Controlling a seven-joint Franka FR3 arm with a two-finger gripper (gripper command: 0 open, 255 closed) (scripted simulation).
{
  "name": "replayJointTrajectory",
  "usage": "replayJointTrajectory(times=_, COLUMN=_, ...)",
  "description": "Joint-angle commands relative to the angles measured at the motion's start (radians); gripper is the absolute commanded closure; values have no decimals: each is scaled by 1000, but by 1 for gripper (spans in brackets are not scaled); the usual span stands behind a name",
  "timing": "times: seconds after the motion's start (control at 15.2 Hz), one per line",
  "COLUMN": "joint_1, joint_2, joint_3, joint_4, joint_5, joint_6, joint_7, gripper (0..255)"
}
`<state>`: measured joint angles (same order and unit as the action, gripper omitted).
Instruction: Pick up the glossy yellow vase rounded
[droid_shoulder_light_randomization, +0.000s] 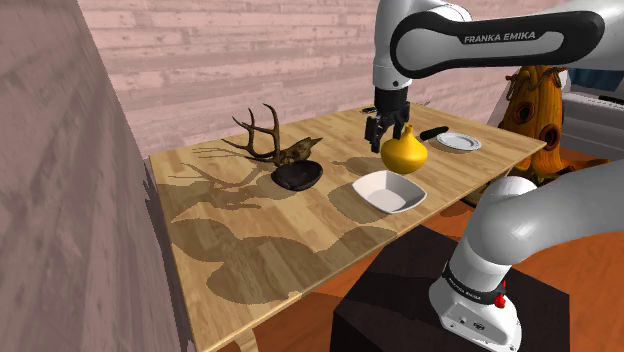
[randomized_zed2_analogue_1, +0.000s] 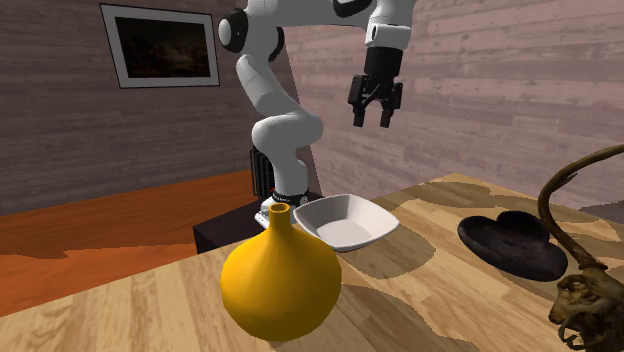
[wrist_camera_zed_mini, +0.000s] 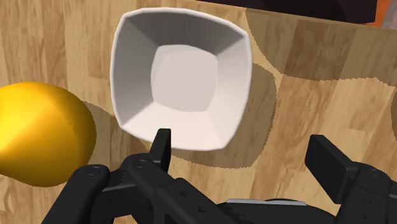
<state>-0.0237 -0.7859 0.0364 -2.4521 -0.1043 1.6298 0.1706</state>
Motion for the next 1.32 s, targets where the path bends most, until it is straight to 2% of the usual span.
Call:
replayJointTrajectory(times=0.0, joint_1=0, joint_2=0, joint_3=0, joint_4=0, joint_5=0, joint_6=0, joint_7=0, gripper=0)
replayJointTrajectory(times=0.73, joint_1=-89, joint_2=145, joint_3=-273, joint_4=81, joint_5=-117, joint_6=116, joint_7=-274, gripper=0)
replayJointTrajectory(times=1.25, joint_1=-110, joint_2=344, joint_3=-468, joint_4=231, joint_5=-115, joint_6=194, joint_7=-483, gripper=0)
